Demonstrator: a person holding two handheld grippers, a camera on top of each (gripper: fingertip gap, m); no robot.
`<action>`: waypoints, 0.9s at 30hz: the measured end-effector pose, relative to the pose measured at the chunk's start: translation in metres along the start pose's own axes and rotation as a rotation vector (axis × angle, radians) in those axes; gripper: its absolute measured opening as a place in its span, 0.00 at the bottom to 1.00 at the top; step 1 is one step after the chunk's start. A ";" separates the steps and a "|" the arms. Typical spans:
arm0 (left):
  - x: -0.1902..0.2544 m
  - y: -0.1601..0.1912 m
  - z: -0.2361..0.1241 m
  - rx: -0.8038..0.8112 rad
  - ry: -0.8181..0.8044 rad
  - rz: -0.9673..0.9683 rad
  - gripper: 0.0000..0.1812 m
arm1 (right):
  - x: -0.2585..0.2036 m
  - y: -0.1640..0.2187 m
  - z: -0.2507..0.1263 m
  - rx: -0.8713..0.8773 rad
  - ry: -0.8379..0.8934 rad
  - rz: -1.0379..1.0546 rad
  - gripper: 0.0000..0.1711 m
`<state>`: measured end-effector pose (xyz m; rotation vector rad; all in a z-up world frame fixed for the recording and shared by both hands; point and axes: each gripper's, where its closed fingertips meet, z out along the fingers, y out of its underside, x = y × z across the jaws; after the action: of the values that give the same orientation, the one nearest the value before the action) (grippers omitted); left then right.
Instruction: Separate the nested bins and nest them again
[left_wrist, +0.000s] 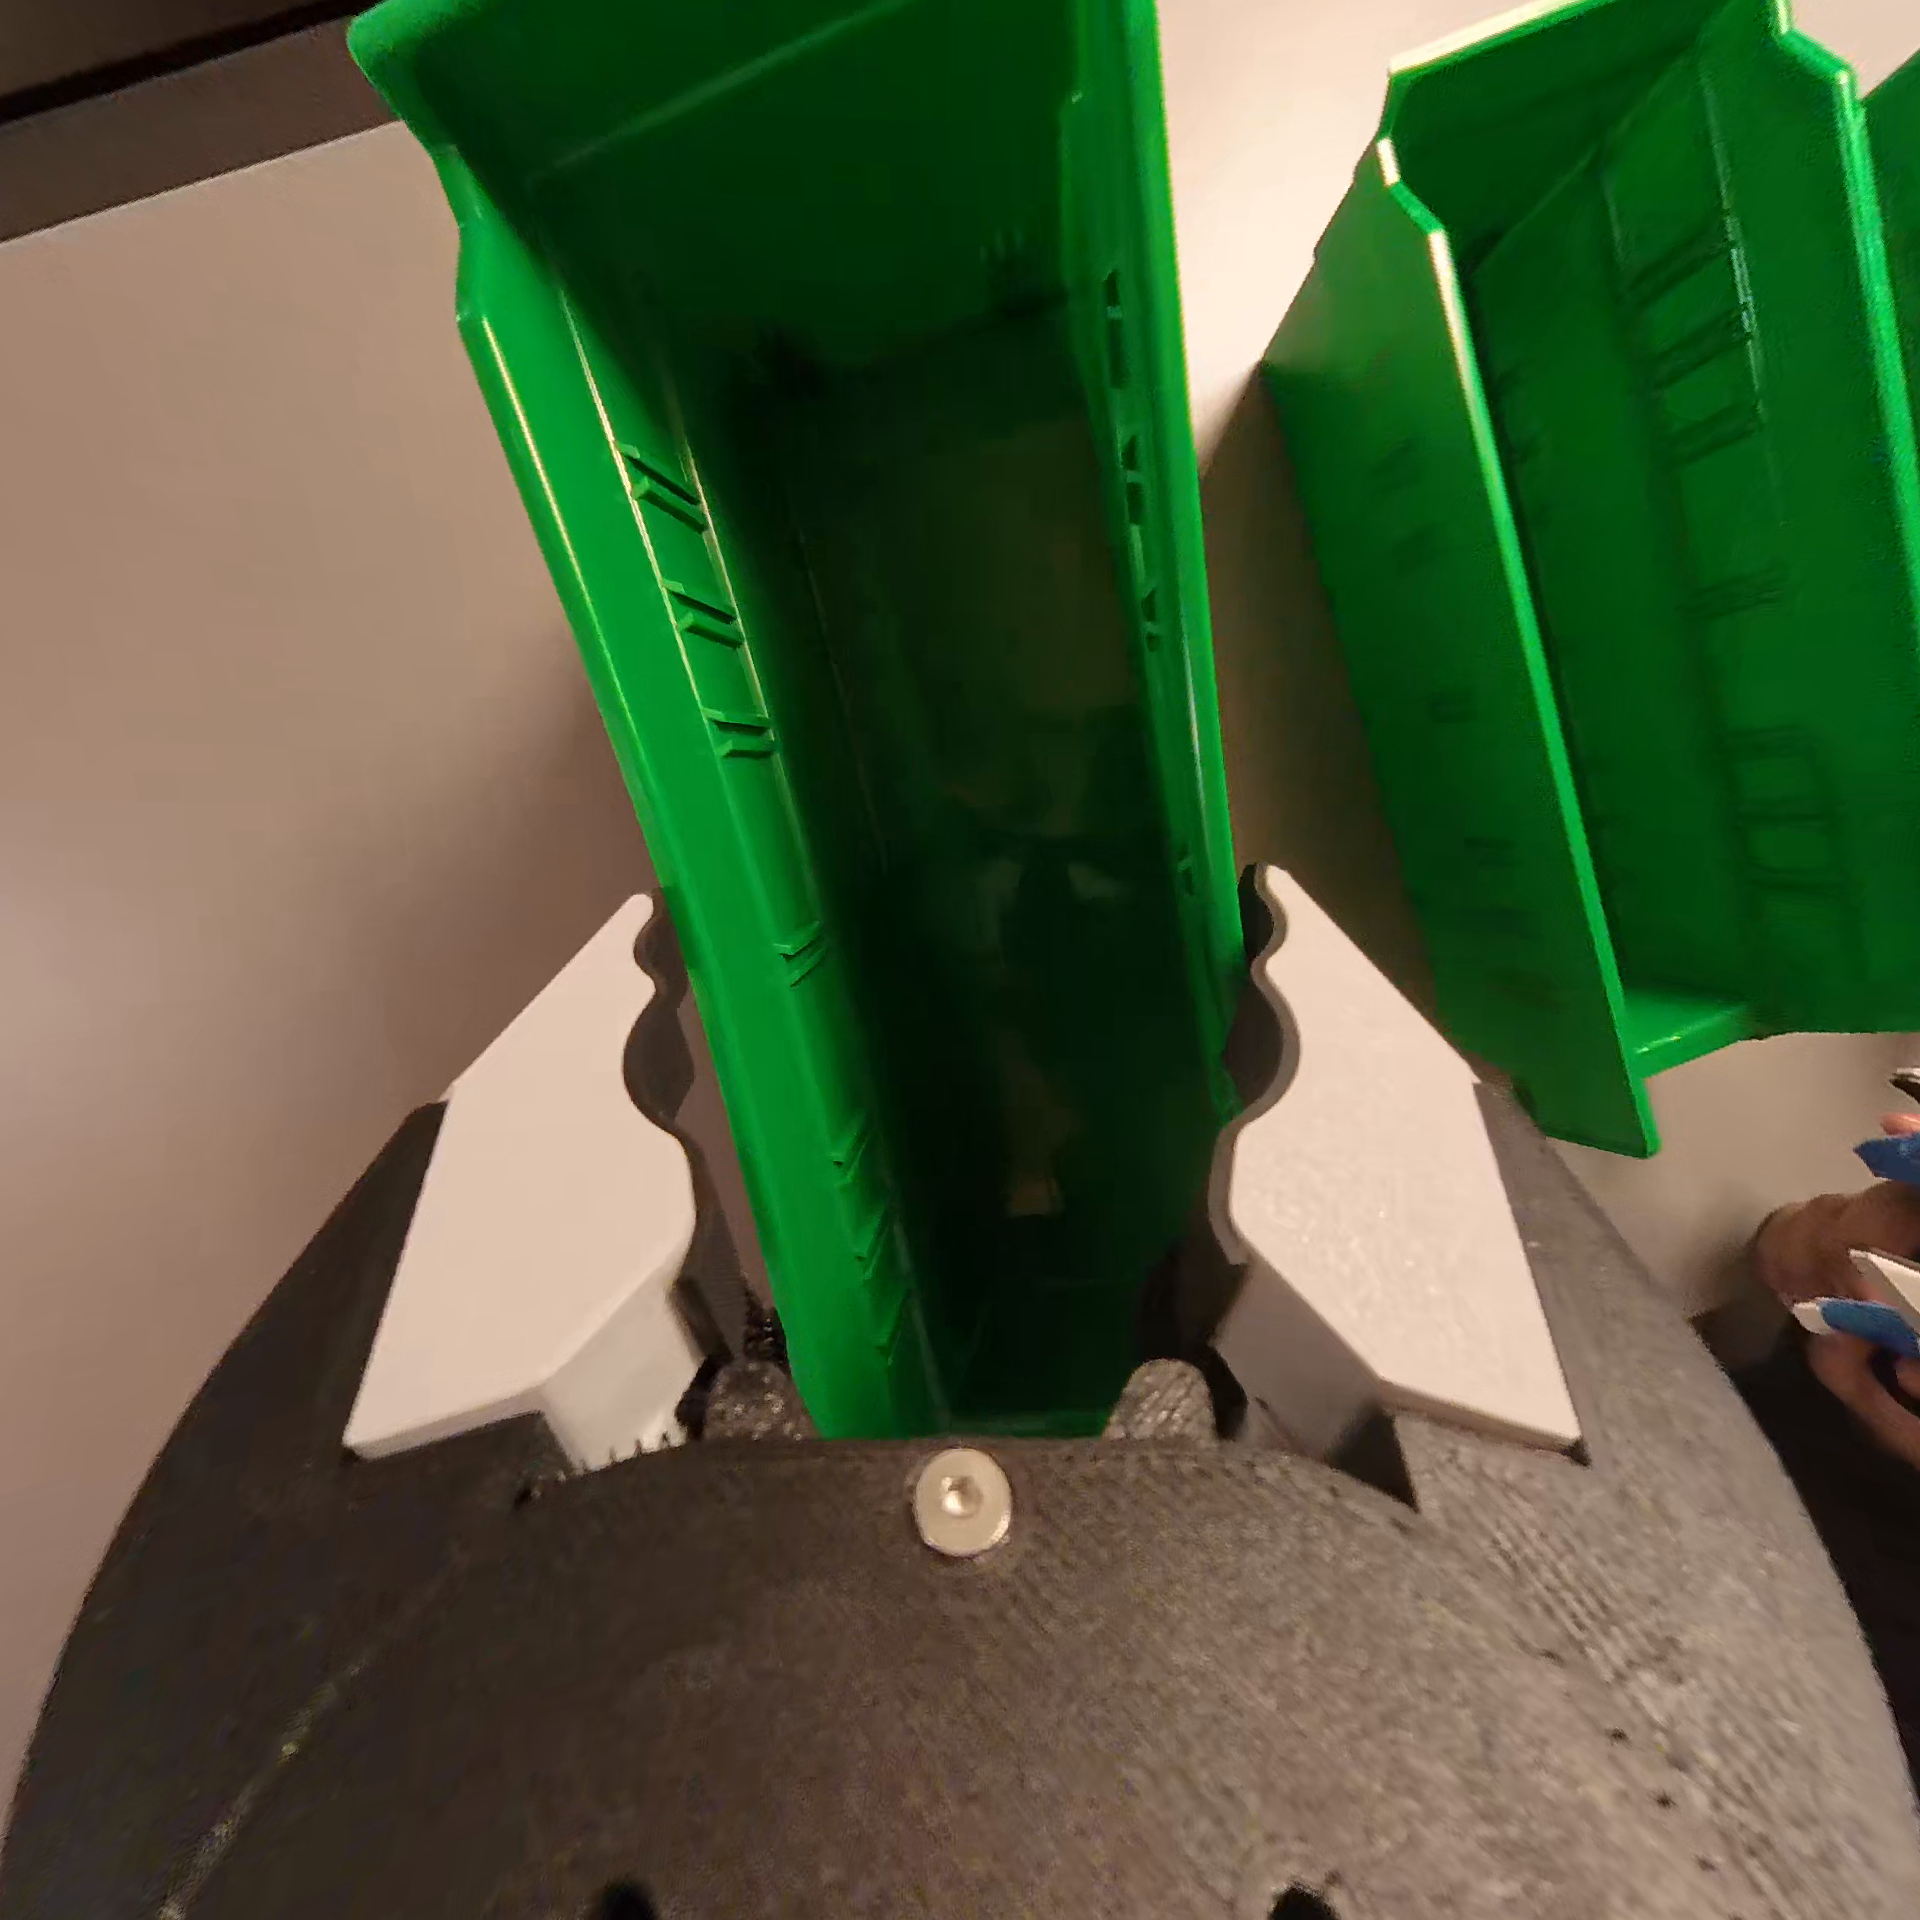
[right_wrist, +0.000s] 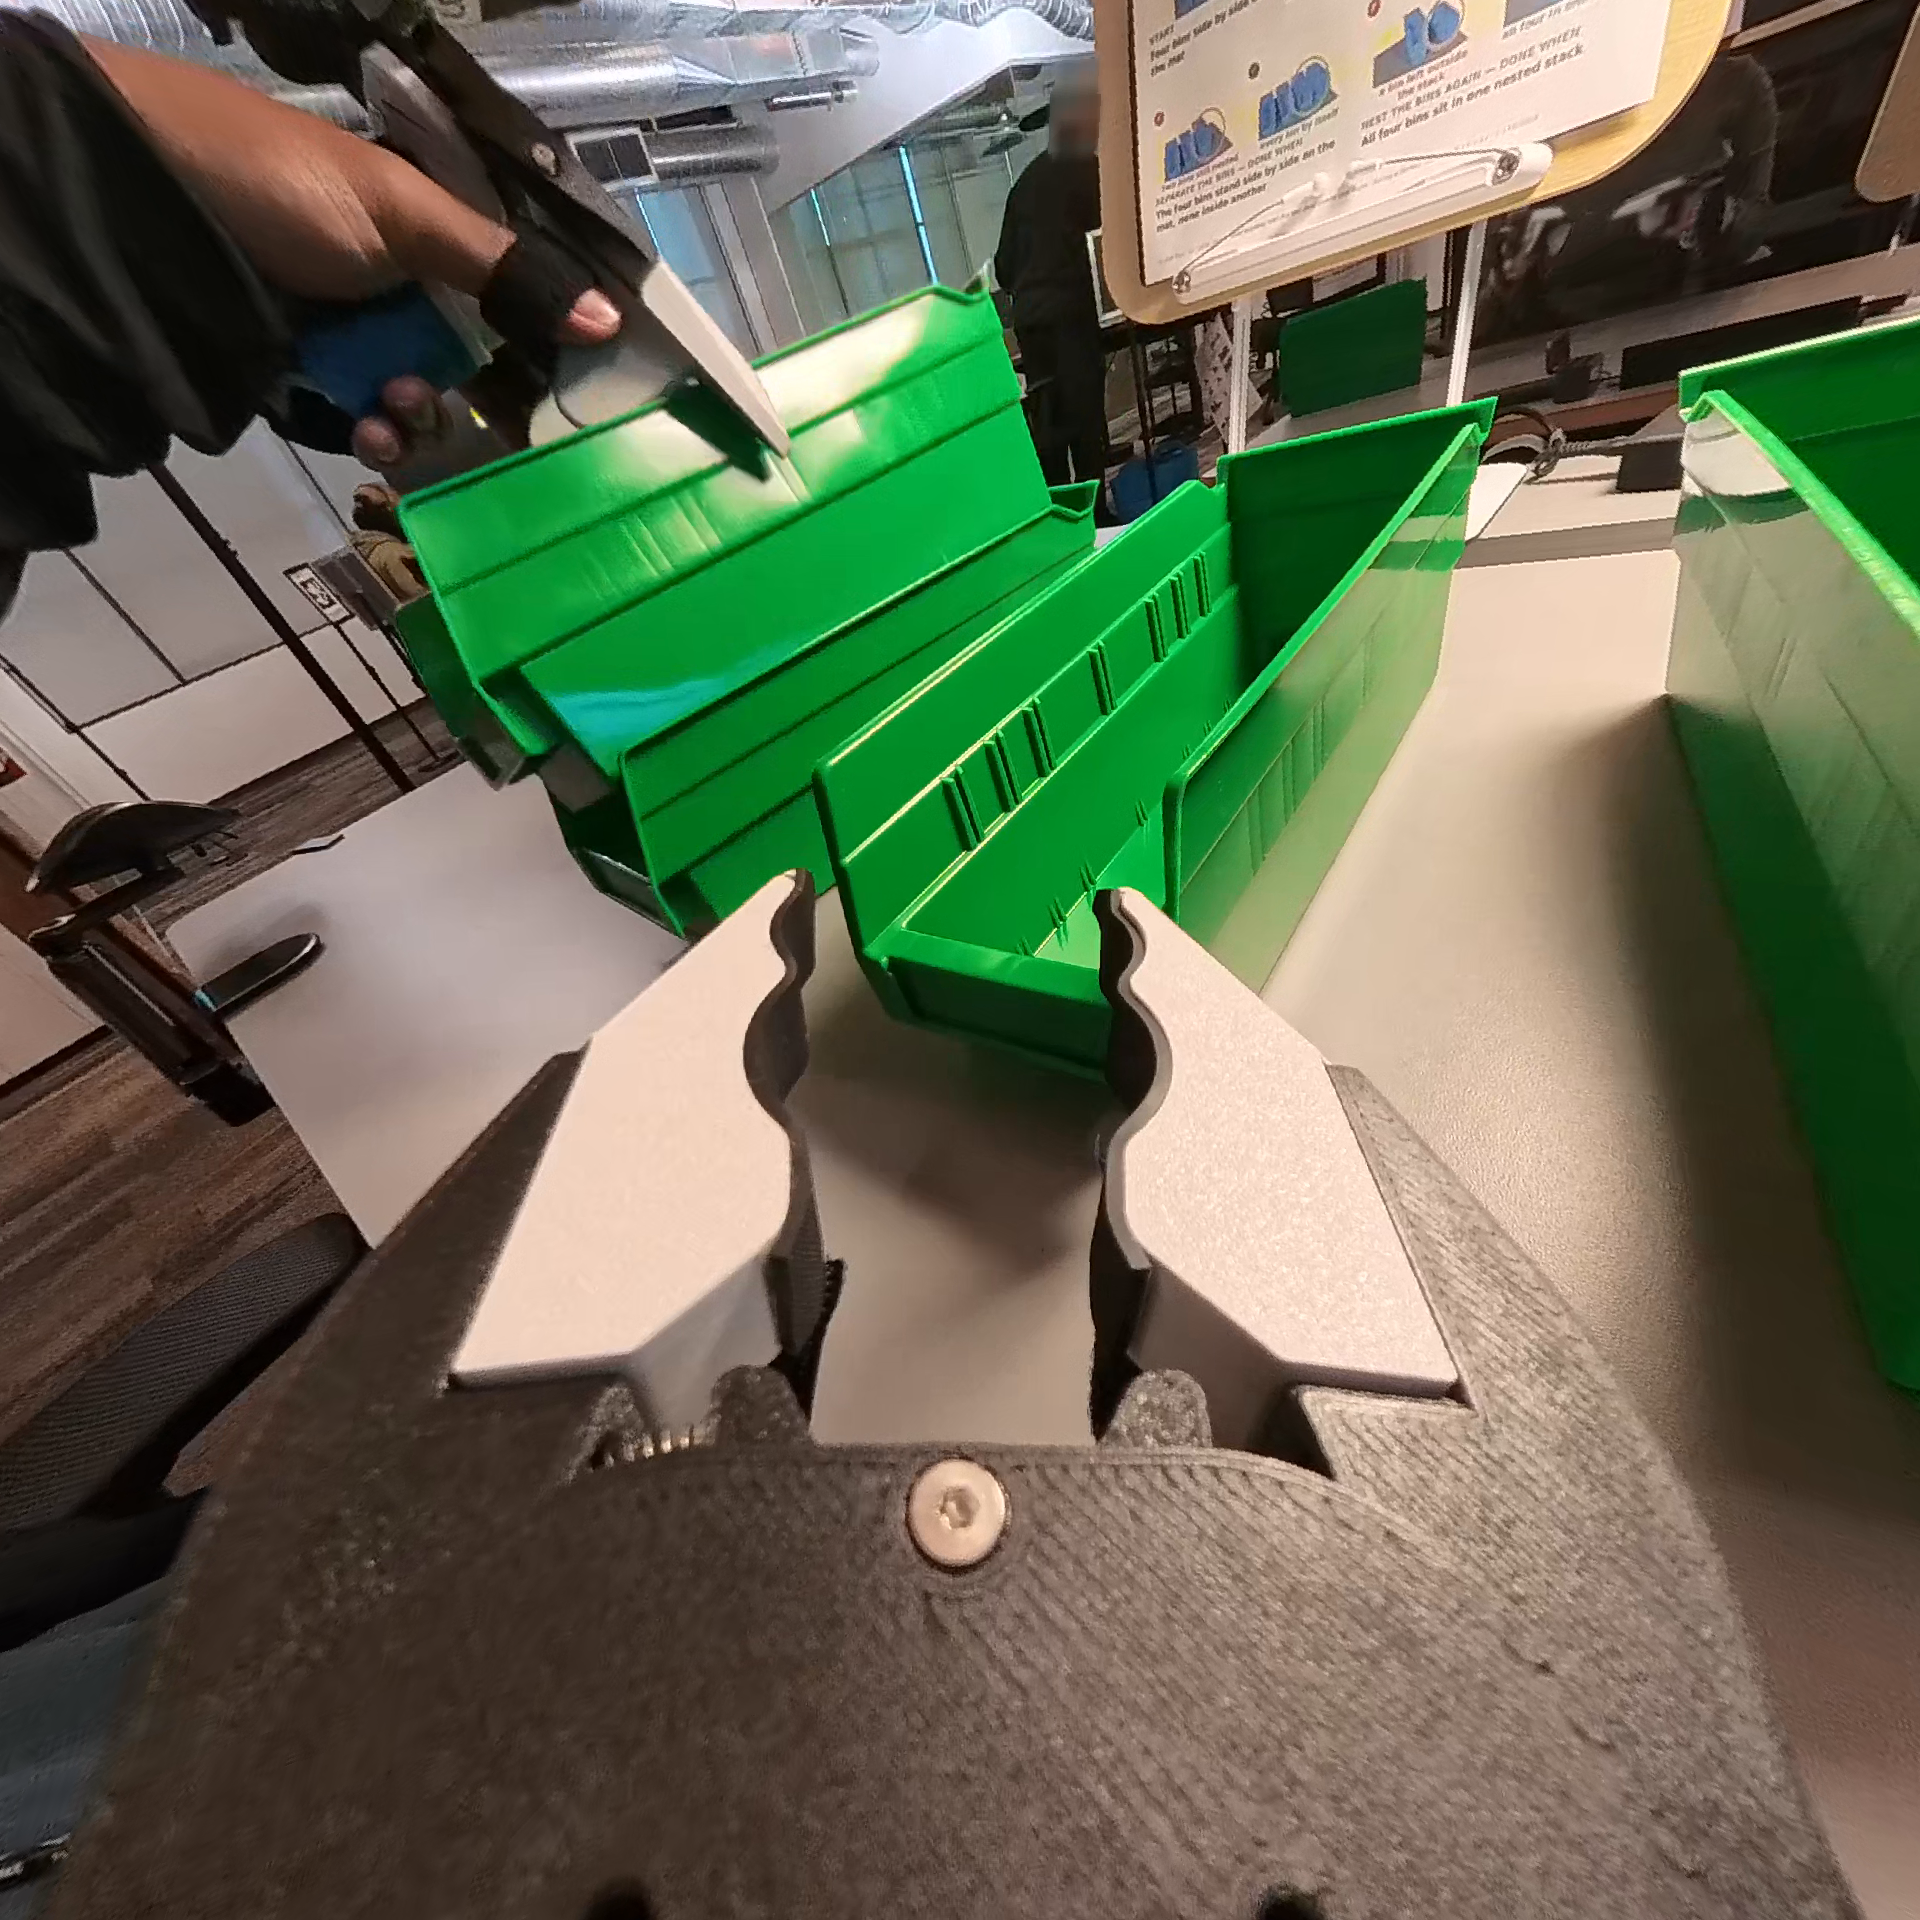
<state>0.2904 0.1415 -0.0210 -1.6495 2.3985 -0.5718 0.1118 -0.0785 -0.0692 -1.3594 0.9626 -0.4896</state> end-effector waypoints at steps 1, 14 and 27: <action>0.000 0.000 0.002 0.003 -0.006 0.000 0.59 | 0.000 0.000 0.000 0.001 0.001 -0.003 0.32; 0.005 -0.007 0.030 -0.017 -0.120 0.094 0.60 | 0.000 0.000 0.000 0.001 -0.002 0.004 0.32; 0.012 -0.008 0.055 0.005 -0.172 0.142 0.65 | 0.000 -0.001 -0.001 0.010 -0.008 0.012 0.32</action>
<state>0.3123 0.1163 -0.0673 -1.4474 2.3621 -0.3949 0.1112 -0.0796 -0.0679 -1.3453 0.9597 -0.4789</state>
